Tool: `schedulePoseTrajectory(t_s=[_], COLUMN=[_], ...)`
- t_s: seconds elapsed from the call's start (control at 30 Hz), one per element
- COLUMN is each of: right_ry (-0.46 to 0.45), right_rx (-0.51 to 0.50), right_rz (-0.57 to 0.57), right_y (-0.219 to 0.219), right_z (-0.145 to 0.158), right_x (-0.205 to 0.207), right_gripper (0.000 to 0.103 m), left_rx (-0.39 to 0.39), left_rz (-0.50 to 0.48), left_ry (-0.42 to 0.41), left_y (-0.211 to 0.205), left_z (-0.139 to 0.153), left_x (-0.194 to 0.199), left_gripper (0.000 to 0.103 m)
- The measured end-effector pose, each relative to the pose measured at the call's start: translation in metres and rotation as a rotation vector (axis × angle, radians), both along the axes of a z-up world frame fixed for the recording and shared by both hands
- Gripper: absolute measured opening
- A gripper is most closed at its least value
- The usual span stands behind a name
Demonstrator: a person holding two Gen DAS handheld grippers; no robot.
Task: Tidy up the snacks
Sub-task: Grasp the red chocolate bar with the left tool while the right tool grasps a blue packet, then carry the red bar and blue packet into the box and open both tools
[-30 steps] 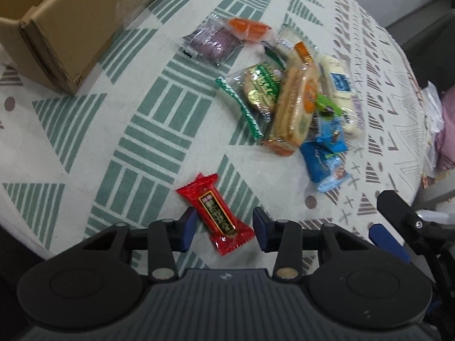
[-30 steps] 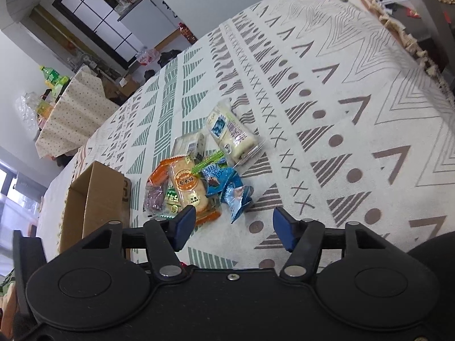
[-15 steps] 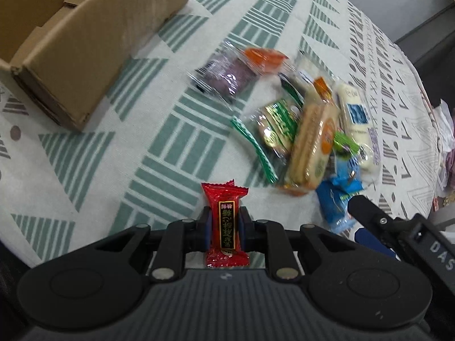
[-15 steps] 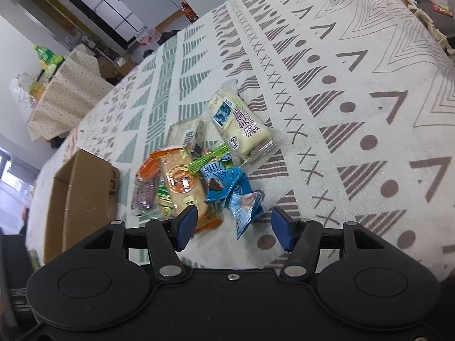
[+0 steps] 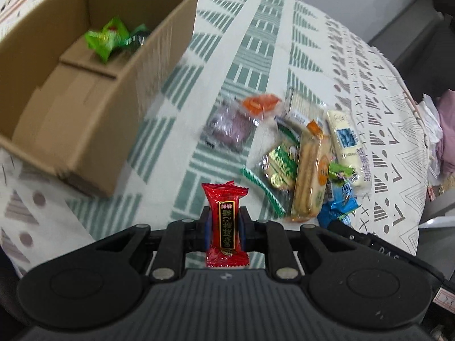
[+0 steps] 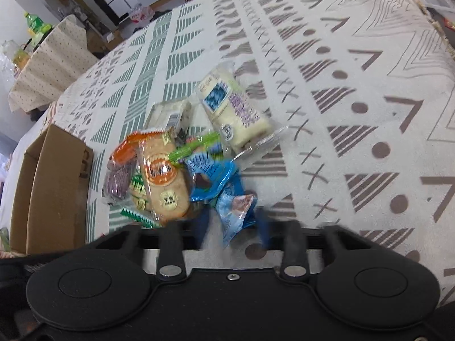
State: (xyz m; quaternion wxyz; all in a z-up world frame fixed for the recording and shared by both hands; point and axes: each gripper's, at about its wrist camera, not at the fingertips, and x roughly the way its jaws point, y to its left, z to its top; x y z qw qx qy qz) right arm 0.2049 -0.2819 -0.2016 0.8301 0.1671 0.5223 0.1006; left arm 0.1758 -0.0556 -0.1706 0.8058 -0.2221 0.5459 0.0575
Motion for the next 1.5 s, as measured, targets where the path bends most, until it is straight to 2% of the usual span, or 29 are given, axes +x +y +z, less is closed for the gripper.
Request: schedulePoseTrajectory(t_s=[0.3, 0.77, 1.03, 1.17, 1.33, 1.5], right_ry=[-0.044, -0.116, -0.185, -0.220, -0.264, -0.290], right_rx=[0.016, -0.041, -0.067, -0.072, -0.068, -0.061], right_rz=[-0.002, -0.038, -0.024, -0.011, 0.003, 0.027], right_y=[-0.002, 0.022, 0.050, 0.069, 0.095, 0.121], right_z=[0.019, 0.067, 0.099, 0.114, 0.129, 0.138], right_x=[-0.021, -0.040, -0.041, -0.039, -0.036, -0.032], right_gripper=[0.022, 0.022, 0.022, 0.022, 0.022, 0.022], left_rx=[0.016, -0.072, -0.105, -0.110, -0.125, -0.147], left_rz=[-0.069, -0.092, -0.102, -0.137, -0.122, -0.078], left_ry=[-0.120, -0.228, -0.302, -0.357, -0.401, -0.407], left_y=[0.028, 0.054, 0.072, 0.082, 0.107, 0.138], left_z=[0.022, 0.043, 0.070, 0.087, 0.099, 0.100], left_x=[-0.001, -0.004, -0.007, -0.002, 0.000, 0.007], left_gripper=[0.017, 0.017, 0.017, 0.018, 0.017, 0.017])
